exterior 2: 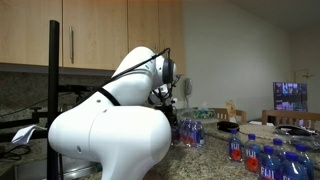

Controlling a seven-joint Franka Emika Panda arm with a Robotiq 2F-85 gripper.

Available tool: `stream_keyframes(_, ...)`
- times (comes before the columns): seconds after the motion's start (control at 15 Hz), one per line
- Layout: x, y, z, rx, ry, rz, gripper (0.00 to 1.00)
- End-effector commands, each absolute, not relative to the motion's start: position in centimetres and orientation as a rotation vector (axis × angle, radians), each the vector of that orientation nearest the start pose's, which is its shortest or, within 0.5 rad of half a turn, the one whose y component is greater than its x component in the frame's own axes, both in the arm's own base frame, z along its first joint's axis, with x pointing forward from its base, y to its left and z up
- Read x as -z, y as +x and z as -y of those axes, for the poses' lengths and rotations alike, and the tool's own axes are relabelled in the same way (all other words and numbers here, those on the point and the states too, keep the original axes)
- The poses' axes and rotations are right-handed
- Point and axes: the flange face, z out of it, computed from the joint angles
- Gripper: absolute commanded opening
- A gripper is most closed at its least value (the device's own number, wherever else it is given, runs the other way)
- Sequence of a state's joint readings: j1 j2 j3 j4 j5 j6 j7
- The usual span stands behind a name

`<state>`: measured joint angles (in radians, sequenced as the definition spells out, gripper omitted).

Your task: Arrange some of the bottle on the counter

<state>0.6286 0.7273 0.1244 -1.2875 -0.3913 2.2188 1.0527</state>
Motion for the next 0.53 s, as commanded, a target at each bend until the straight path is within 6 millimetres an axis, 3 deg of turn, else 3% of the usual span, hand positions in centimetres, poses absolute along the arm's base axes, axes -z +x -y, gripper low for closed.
stream_keyframes(0.0, -34.6, 57.8, -49.8, 0.500, -3.058, -0.207, 0.28)
stream_keyframes(0.2, -34.4, 57.7, -50.3, 0.501, -3.061, -0.164, 0.09)
stream_keyframes(0.4, -34.3, 57.6, -50.7, 0.498, -3.068, -0.141, 0.03)
stream_keyframes(0.47, -34.3, 57.5, -50.8, 0.499, -3.080, -0.138, 0.32)
